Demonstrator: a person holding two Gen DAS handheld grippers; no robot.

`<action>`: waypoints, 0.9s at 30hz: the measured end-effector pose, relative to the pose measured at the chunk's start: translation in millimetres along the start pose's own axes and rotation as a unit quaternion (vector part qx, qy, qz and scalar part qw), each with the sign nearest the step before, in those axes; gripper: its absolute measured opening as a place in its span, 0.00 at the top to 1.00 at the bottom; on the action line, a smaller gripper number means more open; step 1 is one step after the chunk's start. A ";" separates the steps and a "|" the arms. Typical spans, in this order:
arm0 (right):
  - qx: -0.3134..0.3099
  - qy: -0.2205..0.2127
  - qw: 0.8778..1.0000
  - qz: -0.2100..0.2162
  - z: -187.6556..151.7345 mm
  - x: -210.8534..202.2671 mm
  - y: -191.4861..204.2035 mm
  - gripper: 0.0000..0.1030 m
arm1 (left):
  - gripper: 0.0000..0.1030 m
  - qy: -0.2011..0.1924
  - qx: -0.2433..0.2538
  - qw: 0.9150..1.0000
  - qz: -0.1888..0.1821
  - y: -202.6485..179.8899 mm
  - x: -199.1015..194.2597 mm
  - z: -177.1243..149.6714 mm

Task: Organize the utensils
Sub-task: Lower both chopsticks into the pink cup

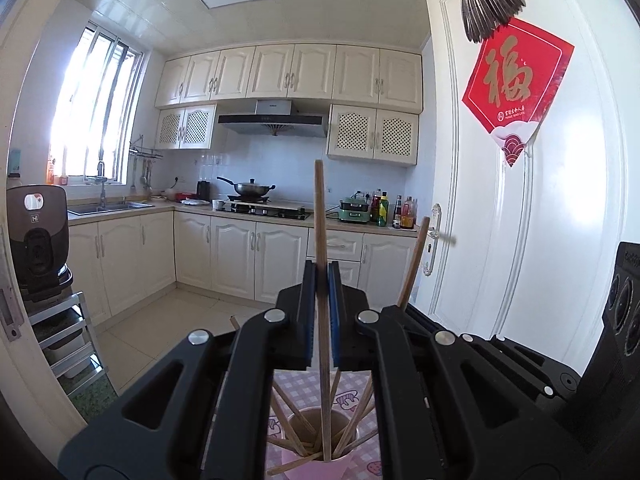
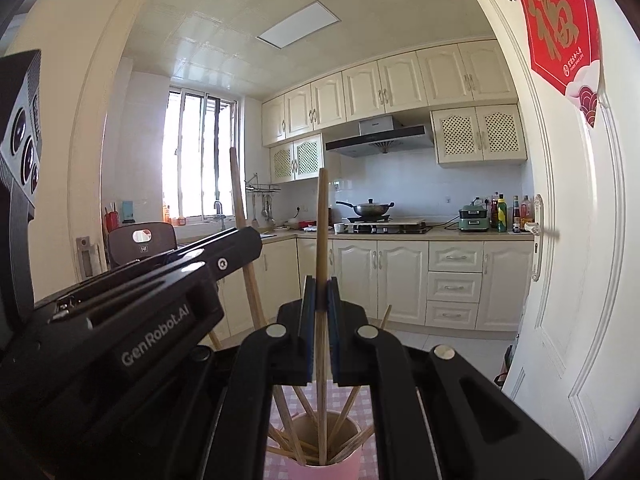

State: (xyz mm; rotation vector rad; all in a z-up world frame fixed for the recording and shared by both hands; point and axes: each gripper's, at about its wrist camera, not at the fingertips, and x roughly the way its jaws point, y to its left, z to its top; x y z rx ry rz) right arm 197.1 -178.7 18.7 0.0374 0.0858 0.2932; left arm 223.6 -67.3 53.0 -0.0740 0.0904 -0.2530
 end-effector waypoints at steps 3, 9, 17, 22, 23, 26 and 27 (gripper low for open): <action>0.003 0.006 1.000 0.000 -3.0 1.2 -2.1 0.96 | 0.94 -0.010 -0.008 1.000 -0.009 1.6 -4.9 0.6; 0.004 0.003 1.000 -0.001 -0.4 0.1 -4.7 0.96 | 0.94 -0.009 0.000 1.000 -0.004 -2.6 8.9 5.2; 0.004 0.018 1.000 0.001 -10.1 2.4 -5.2 0.96 | 0.94 0.031 -0.008 1.000 0.002 3.5 19.2 -18.9; 0.005 0.027 1.000 0.003 -15.1 -0.3 -4.6 0.96 | 0.94 0.045 -0.006 0.999 -0.001 7.5 17.3 -25.1; 0.004 0.028 1.000 0.003 -16.1 -1.2 -4.9 0.96 | 0.94 0.048 -0.005 0.999 -0.002 7.3 17.0 -25.6; 0.005 0.034 0.999 0.001 -19.9 -4.0 -7.4 0.96 | 0.93 0.054 -0.001 0.999 -0.003 8.2 13.5 -29.8; 0.005 0.036 0.999 0.000 -20.8 -5.4 -8.3 0.96 | 0.93 0.054 0.000 0.999 -0.004 8.7 12.0 -31.5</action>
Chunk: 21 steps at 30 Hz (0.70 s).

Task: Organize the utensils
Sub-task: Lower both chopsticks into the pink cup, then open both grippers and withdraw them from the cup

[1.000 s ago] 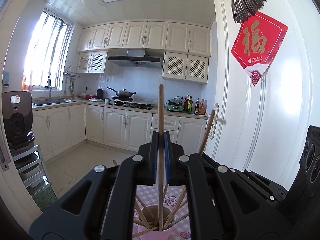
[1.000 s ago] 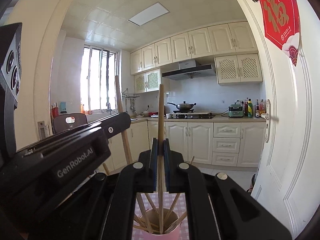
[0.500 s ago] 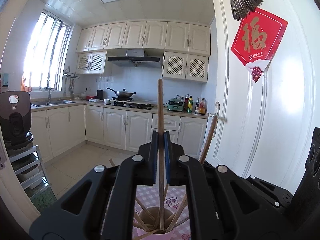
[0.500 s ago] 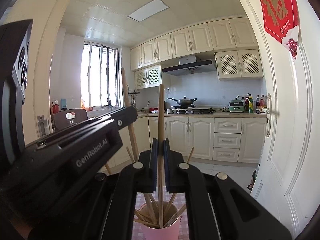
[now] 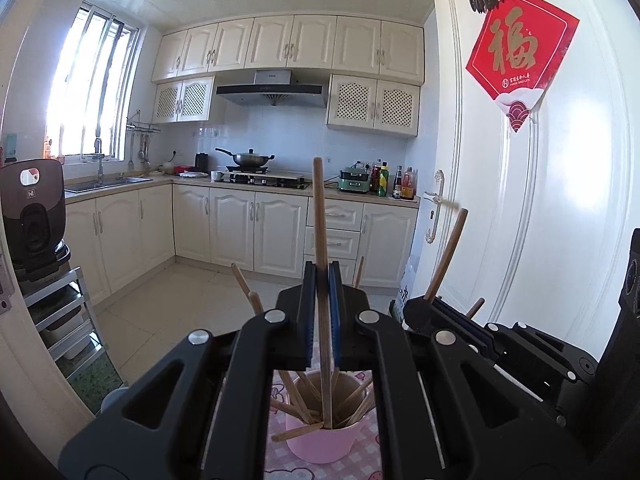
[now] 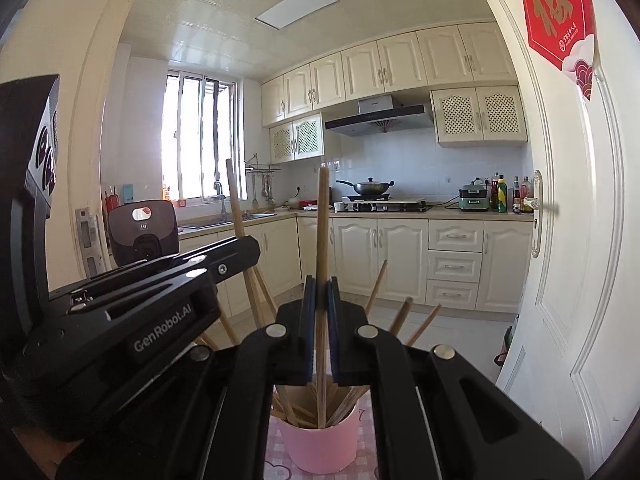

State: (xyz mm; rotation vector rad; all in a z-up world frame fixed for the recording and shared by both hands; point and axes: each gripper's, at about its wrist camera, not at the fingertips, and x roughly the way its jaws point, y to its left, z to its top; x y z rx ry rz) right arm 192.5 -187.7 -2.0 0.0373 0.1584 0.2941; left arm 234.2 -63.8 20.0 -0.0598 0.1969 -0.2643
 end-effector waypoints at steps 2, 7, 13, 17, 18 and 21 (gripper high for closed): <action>-0.003 0.004 1.000 0.001 -1.6 -1.3 -0.8 0.96 | 0.93 0.004 0.003 1.000 0.000 0.8 -1.5 -3.6; -0.004 0.012 1.000 0.002 -2.6 -3.6 -0.5 0.96 | 0.93 0.029 0.007 1.000 -0.002 3.0 0.5 -15.4; -0.003 0.028 1.000 0.002 -8.7 -0.9 1.1 0.96 | 0.92 0.057 0.013 0.998 -0.009 5.0 4.8 -25.7; -0.006 0.045 0.999 0.001 -14.8 2.6 3.2 0.96 | 0.65 0.068 0.007 0.998 0.000 10.6 3.5 -30.0; -0.001 0.046 0.999 -0.004 -16.3 2.7 1.4 0.94 | 0.56 0.065 0.006 0.998 0.005 11.5 1.1 -30.3; 0.016 0.055 0.998 -0.003 -18.0 3.2 -4.2 0.94 | 0.44 0.047 0.008 0.999 0.011 15.8 -9.2 -30.0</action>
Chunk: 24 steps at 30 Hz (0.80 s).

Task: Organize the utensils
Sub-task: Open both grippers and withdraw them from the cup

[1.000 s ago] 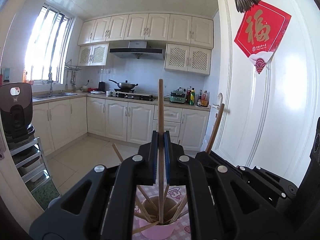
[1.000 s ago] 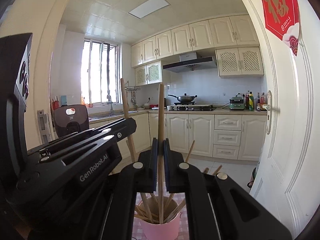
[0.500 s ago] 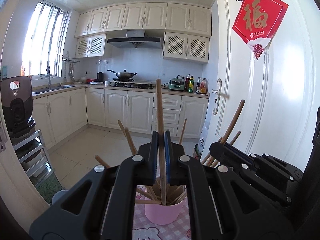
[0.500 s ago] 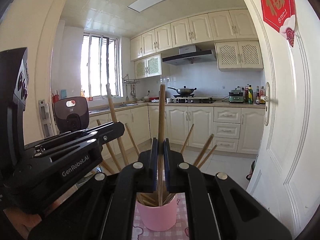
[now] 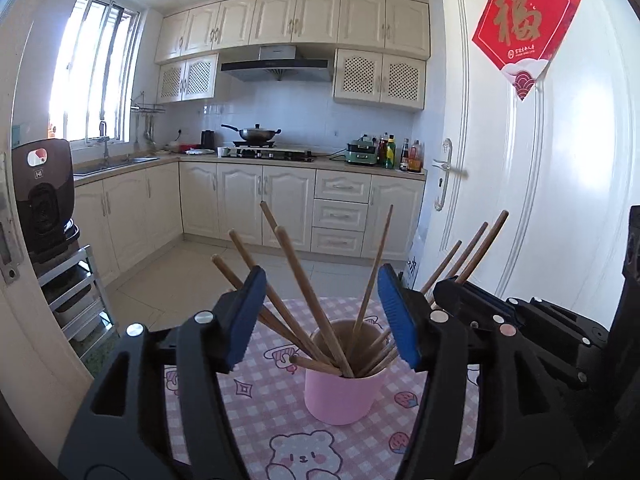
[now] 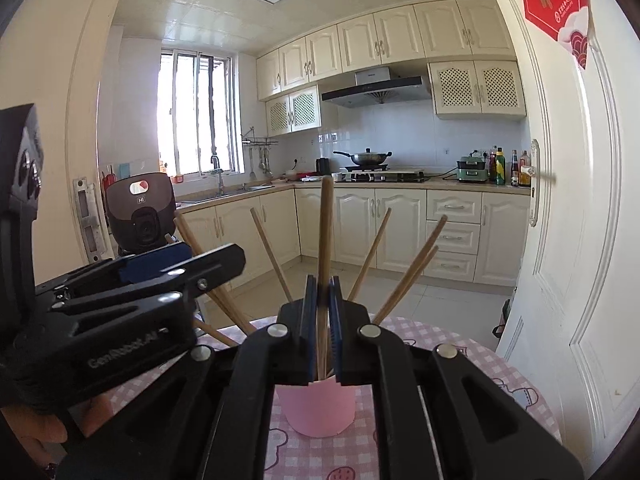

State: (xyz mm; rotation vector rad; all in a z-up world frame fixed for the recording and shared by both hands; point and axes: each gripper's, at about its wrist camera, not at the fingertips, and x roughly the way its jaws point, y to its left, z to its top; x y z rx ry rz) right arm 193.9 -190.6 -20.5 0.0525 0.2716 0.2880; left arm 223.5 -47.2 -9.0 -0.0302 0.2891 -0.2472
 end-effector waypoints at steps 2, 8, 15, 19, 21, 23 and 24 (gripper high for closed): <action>0.006 0.001 1.000 0.001 0.8 -1.3 -0.8 0.94 | 0.42 0.003 0.008 1.000 0.010 0.3 -2.8 0.3; 0.008 0.000 1.000 0.008 3.7 -8.7 3.4 0.93 | 0.29 -0.005 0.027 0.999 0.030 -0.8 -17.2 0.0; 0.015 -0.005 1.000 0.012 2.0 -22.4 7.9 0.78 | 0.19 -0.007 0.047 0.997 0.055 -1.7 -37.0 -3.1; 0.021 -0.013 1.000 0.009 1.4 -35.4 11.5 0.69 | 0.13 -0.016 0.046 0.997 0.064 0.2 -53.5 -4.3; 0.025 -0.016 0.999 0.009 1.8 -42.3 13.0 0.66 | 0.13 -0.021 0.045 0.996 0.069 1.2 -62.0 -4.9; 0.024 -0.023 0.999 0.008 3.1 -50.9 15.9 0.64 | 0.13 -0.022 0.046 0.996 0.078 2.5 -69.9 -5.5; 0.020 -0.024 0.999 0.008 3.0 -54.8 18.1 0.62 | 0.13 -0.025 0.047 0.995 0.080 2.9 -74.0 -6.1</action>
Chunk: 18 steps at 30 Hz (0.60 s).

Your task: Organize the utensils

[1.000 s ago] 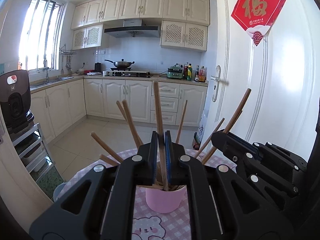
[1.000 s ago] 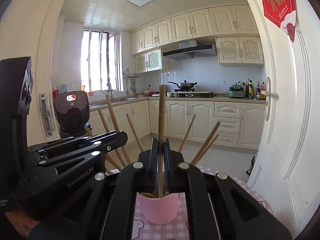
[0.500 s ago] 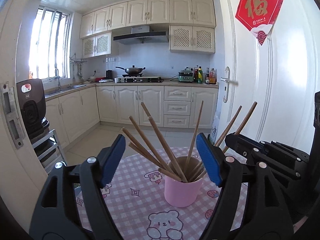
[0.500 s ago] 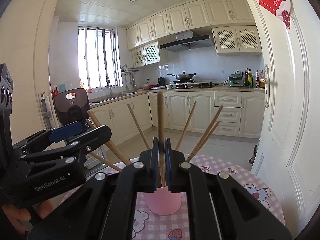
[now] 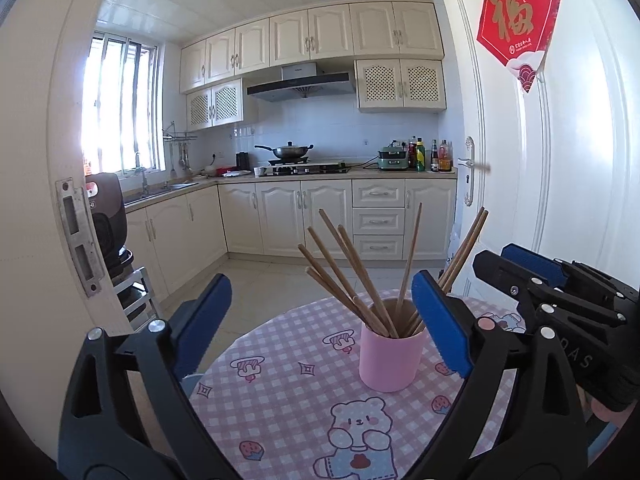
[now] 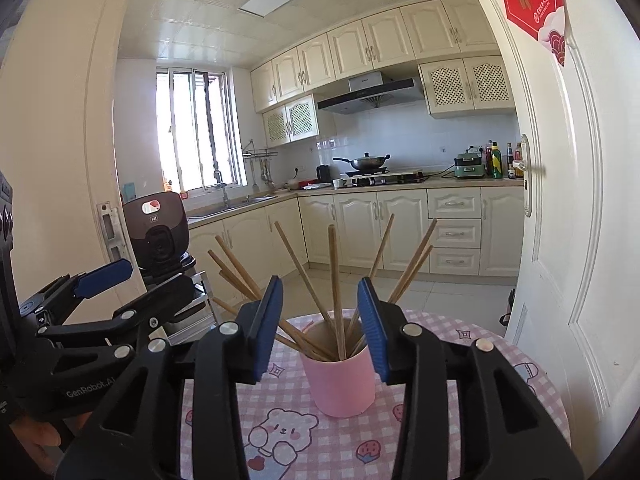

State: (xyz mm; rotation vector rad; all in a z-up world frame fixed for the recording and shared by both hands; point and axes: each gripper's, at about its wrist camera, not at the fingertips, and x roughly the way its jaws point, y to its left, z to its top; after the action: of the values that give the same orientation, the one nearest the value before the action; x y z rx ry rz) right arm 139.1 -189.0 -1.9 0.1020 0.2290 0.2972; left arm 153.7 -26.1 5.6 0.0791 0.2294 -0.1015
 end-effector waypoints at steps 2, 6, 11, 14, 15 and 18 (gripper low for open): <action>-0.011 -0.002 1.000 -0.005 -0.9 -6.2 5.0 0.59 | 0.13 -0.002 0.003 1.000 0.003 2.7 -8.3 -2.6; -0.030 -0.007 0.999 -0.026 -6.2 -23.9 15.3 0.51 | 0.12 0.003 0.001 1.000 0.000 9.0 -24.6 -5.4; -0.041 -0.014 0.998 -0.052 -9.8 -46.0 26.3 0.33 | 0.10 -0.008 -0.010 1.000 0.004 18.1 -48.7 -8.8; -0.048 -0.016 0.997 -0.057 -9.6 -57.0 34.4 0.23 | 0.09 -0.013 -0.020 1.000 0.003 22.8 -59.6 -8.1; -0.050 -0.017 0.997 -0.059 -9.6 -61.2 37.9 0.20 | 0.09 -0.014 -0.023 1.000 0.001 24.4 -63.4 -8.0; -0.055 -0.021 0.996 -0.062 -9.4 -70.7 46.3 0.12 | 0.09 -0.019 -0.027 0.999 0.000 26.5 -75.1 -6.9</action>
State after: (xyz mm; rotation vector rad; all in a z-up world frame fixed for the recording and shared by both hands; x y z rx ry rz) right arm 58.2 -165.6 9.9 -0.0148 0.1769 0.1841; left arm 82.3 7.6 18.0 0.0243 0.1940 -0.0975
